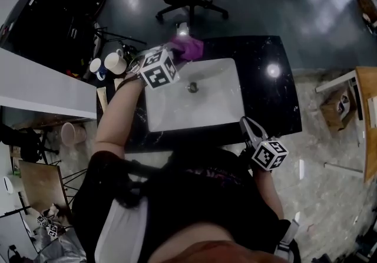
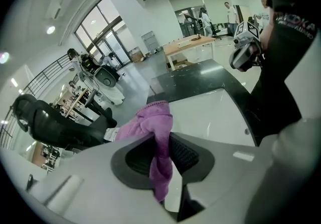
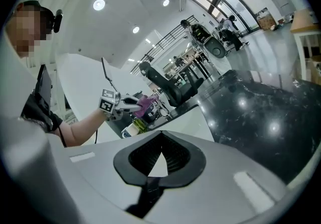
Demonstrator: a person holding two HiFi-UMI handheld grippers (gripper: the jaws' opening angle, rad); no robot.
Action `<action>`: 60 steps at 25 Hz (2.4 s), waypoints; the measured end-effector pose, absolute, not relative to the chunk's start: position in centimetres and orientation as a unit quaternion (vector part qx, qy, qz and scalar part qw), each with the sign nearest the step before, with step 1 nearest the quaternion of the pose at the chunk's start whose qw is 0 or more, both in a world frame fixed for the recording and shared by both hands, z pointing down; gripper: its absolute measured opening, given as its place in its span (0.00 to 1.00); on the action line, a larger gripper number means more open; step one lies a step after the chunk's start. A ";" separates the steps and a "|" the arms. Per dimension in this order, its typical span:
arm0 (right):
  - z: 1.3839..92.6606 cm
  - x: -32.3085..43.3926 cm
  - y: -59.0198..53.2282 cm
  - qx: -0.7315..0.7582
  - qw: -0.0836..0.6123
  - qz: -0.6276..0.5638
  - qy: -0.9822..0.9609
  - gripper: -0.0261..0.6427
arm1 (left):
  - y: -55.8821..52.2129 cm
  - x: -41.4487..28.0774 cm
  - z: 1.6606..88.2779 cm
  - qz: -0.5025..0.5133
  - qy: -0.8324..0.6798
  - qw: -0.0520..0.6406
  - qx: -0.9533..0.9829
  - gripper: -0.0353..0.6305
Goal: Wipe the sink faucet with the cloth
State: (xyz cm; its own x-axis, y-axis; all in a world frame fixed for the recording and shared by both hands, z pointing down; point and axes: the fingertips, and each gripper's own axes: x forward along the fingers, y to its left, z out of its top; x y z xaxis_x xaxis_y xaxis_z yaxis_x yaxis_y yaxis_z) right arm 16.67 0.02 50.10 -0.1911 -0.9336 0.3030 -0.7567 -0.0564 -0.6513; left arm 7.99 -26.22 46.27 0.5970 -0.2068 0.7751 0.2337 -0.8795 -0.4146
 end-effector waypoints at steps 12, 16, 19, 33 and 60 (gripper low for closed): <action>50.5 17.3 0.5 -0.631 0.123 -0.383 0.663 0.06 | -29.5 8.6 50.1 -0.469 0.078 0.299 -0.827 0.18; 51.0 17.8 0.8 -0.640 0.130 -0.388 0.650 0.06 | -31.8 8.4 50.9 -0.478 0.090 0.292 -0.824 0.17; 51.3 17.9 0.7 -0.644 0.131 -0.392 0.644 0.06 | -33.5 8.6 51.0 -0.474 0.112 0.311 -0.816 0.17; 52.3 16.6 -0.4 -0.626 0.126 -0.410 0.651 0.06 | -27.8 7.4 50.9 -0.413 0.049 0.183 -0.891 0.17; 53.7 16.3 2.0 -0.667 0.103 -0.426 0.602 0.06 | -38.9 6.6 60.2 0.306 0.244 -0.684 -0.616 0.17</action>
State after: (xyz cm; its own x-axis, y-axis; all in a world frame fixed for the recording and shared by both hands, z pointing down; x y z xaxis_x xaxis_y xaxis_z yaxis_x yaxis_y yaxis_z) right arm 16.31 2.00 53.74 -0.0882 -0.8914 0.4446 -0.7155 -0.2538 -0.6508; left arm 6.57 -38.85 60.20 0.6935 -0.7192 -0.0426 0.1180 0.0550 0.9915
